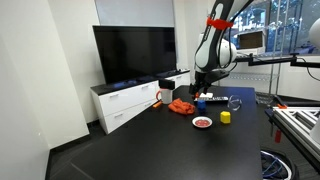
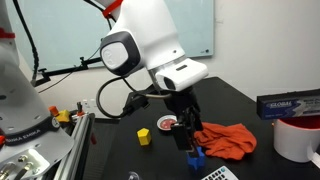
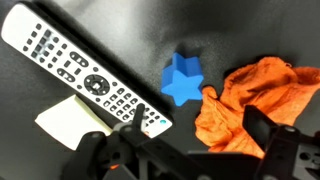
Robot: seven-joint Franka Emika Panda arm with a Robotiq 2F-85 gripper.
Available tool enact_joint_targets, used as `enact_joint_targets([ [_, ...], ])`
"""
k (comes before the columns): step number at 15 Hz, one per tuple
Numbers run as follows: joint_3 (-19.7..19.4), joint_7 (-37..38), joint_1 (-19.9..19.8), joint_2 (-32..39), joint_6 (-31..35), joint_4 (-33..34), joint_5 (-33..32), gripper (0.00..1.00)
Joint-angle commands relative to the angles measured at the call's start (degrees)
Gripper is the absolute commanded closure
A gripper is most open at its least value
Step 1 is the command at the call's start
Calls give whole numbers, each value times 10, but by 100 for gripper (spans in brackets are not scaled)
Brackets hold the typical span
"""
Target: Make the star block stand upright
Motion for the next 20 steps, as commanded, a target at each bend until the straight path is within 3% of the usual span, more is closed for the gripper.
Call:
enact_joint_targets([
  [1,-45,23,31,13,-61,18,-29,0],
  [5,-63,35,44,18,-94,26,-37,0],
  [11,-44,20,33,18,-83,32,-22,0],
  [12,5,75,-28,-2,-72,29,-100,0],
  [16,63,97,-96,6,-56,32,-156,0],
  [20,134,89,-174,4,-27,33,-169,0],
])
